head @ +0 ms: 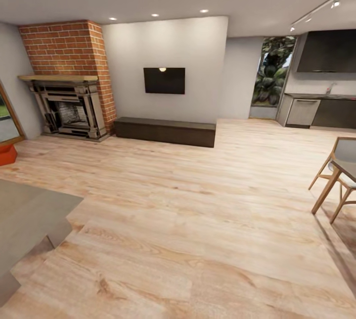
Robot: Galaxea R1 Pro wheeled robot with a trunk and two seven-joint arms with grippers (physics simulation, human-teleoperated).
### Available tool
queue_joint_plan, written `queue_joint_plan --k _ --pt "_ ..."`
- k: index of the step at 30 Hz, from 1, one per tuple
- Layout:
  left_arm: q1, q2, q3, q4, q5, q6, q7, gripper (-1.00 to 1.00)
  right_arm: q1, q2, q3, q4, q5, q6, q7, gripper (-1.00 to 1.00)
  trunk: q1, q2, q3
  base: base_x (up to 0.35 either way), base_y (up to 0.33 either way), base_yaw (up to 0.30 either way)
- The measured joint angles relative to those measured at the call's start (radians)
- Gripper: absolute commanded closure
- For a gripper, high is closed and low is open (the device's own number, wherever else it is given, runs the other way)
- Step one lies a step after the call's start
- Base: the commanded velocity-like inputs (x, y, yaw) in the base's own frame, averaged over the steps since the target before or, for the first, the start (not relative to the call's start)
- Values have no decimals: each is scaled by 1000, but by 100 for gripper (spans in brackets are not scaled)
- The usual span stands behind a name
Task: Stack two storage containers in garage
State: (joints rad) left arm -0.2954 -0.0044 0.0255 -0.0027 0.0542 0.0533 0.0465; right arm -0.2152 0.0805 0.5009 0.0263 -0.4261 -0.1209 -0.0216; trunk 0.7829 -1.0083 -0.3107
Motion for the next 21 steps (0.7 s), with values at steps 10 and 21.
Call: queue_joint_plan --k 10,21 --pt "0 0 0 0 0 0 0 -100 0 0 0 0 0 0 0 -100 0 0 0 324 0 0" --pt "0 0 0 0 0 0 0 -100 0 0 0 0 0 0 0 -100 0 0 0 324 0 0"
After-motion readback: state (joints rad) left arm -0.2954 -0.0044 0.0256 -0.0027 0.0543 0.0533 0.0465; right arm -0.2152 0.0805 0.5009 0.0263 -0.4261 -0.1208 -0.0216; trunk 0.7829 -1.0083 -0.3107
